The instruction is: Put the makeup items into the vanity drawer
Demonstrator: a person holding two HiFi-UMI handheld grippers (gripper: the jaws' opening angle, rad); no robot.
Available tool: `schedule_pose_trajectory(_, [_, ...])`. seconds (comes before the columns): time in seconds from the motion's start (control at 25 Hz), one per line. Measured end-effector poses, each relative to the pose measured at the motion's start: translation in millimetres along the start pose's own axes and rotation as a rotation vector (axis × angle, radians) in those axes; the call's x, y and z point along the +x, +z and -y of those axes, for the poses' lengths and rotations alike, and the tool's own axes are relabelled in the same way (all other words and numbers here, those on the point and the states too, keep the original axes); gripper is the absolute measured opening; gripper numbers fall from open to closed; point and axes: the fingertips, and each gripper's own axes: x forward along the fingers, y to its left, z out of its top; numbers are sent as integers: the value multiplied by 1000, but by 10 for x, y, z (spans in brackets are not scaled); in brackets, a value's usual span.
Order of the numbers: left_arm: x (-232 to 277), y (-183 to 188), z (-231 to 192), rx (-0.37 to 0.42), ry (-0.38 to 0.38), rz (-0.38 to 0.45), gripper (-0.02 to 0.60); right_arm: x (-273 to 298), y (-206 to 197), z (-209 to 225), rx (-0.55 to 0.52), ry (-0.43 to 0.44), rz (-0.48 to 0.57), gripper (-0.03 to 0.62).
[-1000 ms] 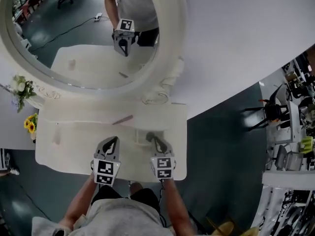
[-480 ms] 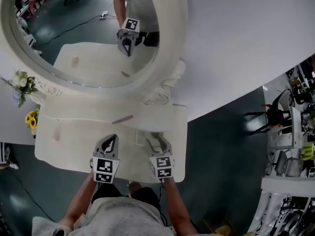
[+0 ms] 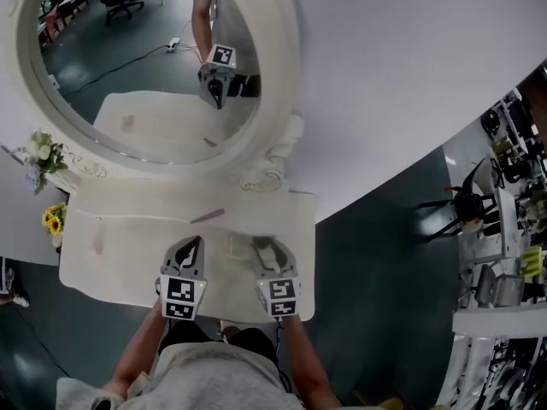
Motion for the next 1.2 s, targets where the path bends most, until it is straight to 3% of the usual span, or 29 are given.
schedule_pose_trajectory(0.28, [-66,194,37,11,3,61,0,-290,417,-44,-13,-12,114,184])
schedule_pose_trajectory(0.52, [-119,280,61,20,7,88,0,-425,580,-37,-43,-55,169,44])
schedule_pose_trajectory(0.64, [-149,289,39,18,12,93,0,-429,614,-87,-62,-51,178,17])
schedule_pose_trajectory(1.2, [-298,78,-322,-41,107,71,0,-17,770,-568,-173,115,170,14])
